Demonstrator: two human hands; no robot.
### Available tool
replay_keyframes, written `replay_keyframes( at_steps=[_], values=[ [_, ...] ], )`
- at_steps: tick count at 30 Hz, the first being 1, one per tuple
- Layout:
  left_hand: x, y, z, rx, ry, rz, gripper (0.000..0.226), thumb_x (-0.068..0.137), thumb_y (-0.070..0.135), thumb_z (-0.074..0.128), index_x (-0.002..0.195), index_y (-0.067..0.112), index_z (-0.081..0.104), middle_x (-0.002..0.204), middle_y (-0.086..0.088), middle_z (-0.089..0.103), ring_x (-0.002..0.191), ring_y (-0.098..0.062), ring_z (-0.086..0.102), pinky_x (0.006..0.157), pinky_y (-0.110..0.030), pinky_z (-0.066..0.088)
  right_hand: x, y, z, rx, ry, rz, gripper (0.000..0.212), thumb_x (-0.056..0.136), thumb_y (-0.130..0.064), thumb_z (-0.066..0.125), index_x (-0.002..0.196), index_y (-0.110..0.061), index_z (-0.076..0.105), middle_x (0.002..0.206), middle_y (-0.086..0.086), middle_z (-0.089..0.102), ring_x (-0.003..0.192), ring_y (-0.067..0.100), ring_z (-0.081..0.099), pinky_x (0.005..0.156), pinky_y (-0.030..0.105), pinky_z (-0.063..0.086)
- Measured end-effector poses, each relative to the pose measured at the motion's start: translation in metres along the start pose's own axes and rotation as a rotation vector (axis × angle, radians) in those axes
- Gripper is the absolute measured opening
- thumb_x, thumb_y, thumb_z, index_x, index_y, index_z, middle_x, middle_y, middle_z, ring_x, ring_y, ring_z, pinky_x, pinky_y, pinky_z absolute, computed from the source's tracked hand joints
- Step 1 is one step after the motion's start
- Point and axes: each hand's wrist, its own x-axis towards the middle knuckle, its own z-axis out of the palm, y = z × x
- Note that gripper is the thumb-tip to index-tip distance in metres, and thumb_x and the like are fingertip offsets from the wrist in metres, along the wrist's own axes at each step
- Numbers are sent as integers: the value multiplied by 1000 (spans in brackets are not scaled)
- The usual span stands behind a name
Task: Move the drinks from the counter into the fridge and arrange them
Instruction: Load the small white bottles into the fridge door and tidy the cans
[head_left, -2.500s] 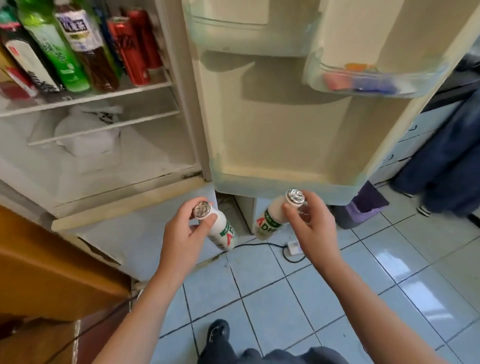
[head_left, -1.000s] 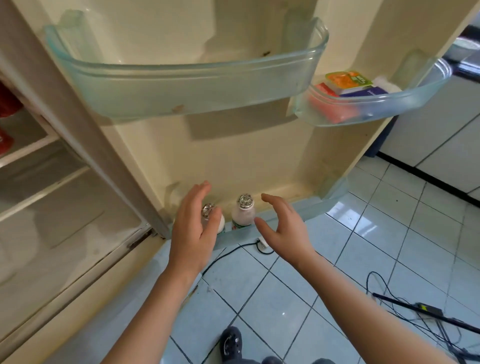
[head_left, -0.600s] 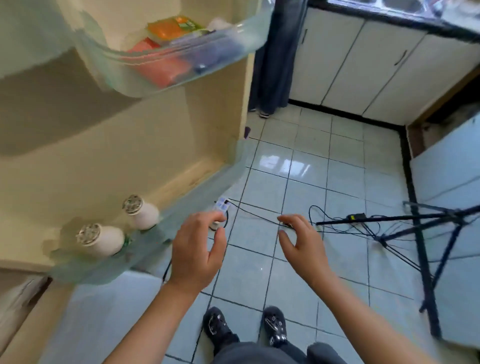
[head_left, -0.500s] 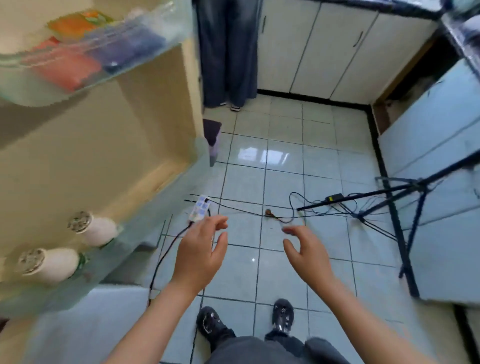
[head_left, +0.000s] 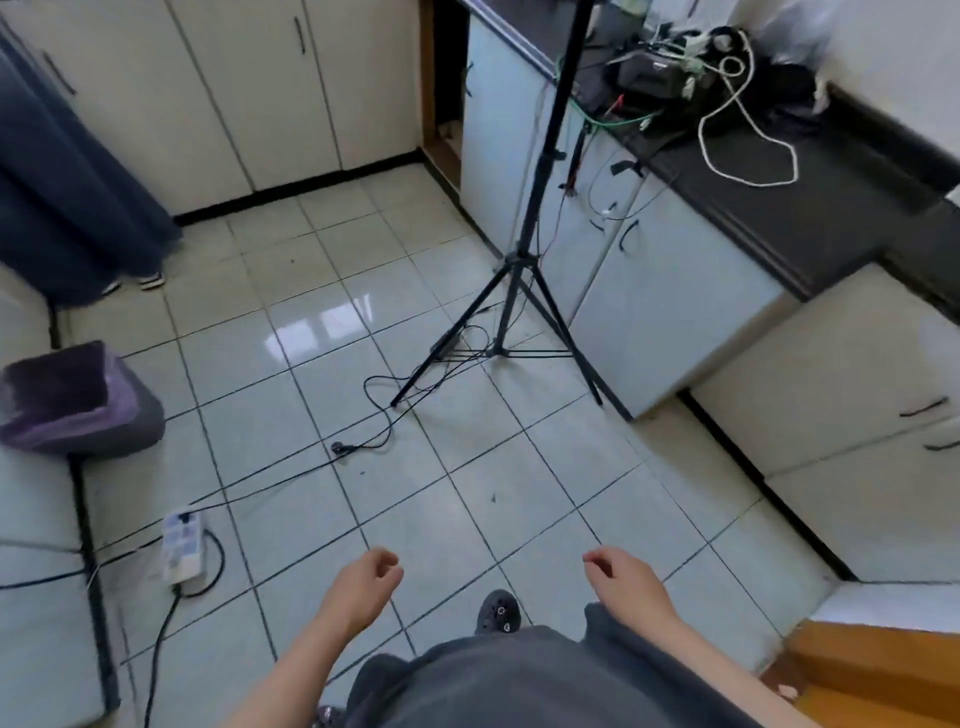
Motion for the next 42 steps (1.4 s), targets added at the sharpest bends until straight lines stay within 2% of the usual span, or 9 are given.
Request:
replay_keyframes(
  at_steps=[6, 10, 16, 21, 25, 32, 36, 39, 42],
  values=[
    [43, 96, 46, 104, -178, -32, 20, 96, 28, 48, 88, 13, 58, 101, -11, 66, 99, -28, 61, 85, -32, 46, 15, 98, -58, 263, 113, 295, 20, 95, -24, 43, 92, -14, 60, 95, 4, 65, 85, 20, 57, 81, 33, 46],
    [56, 193, 60, 8, -239, 1, 17, 95, 27, 51, 81, 20, 59, 91, -5, 66, 80, -19, 60, 59, -27, 41, 12, 145, -74, 399, 129, 423, 20, 98, -28, 42, 102, -17, 59, 107, 4, 63, 104, 24, 59, 87, 31, 43],
    [116, 314, 109, 224, -349, 117, 12, 93, 21, 51, 87, 13, 58, 88, -4, 62, 74, -17, 53, 55, -24, 37, 38, 190, -106, 901, 245, 603, 23, 101, -25, 39, 109, -10, 55, 91, 5, 64, 77, 18, 61, 66, 24, 45],
    [186, 409, 164, 654, -457, 211, 18, 94, 25, 50, 96, 10, 58, 111, -14, 66, 103, -27, 61, 83, -29, 45, 58, 261, -147, 1109, 292, 793, 19, 100, -27, 42, 111, -14, 50, 98, 6, 63, 85, 20, 65, 74, 30, 46],
    [220, 498, 200, 821, -504, 271, 30, 93, 30, 51, 111, 9, 60, 117, -12, 65, 110, -27, 58, 84, -28, 42, 62, 309, -192, 1095, 309, 946, 19, 99, -21, 45, 107, -7, 55, 90, 7, 62, 80, 21, 62, 75, 32, 52],
    [247, 658, 286, 863, -611, 429, 32, 94, 19, 49, 100, -12, 55, 106, -35, 59, 101, -45, 58, 82, -43, 48, 87, 345, -255, 1185, 502, 964, 13, 96, -18, 49, 103, -12, 58, 89, 3, 62, 77, 19, 62, 70, 27, 50],
    [231, 716, 329, 831, -643, 496, 13, 94, 23, 51, 89, 12, 56, 94, -11, 64, 93, -28, 60, 82, -33, 45, 102, 365, -272, 1244, 493, 953, 11, 95, -18, 51, 93, -15, 61, 88, 4, 64, 78, 20, 65, 83, 39, 53],
    [220, 749, 365, 765, -712, 545, 20, 94, 19, 49, 74, 15, 46, 73, -6, 49, 72, -19, 50, 73, -34, 43, 116, 403, -302, 1232, 509, 938, 11, 95, -17, 51, 93, -18, 61, 89, 1, 65, 84, 20, 65, 87, 41, 52],
    [207, 785, 394, 555, -632, 528, 12, 95, 22, 51, 87, 17, 58, 86, 4, 64, 83, -17, 63, 71, -28, 43, 134, 454, -351, 1104, 549, 862, 12, 94, -19, 52, 91, -24, 62, 91, -3, 66, 88, 17, 64, 87, 39, 51]
  ],
)
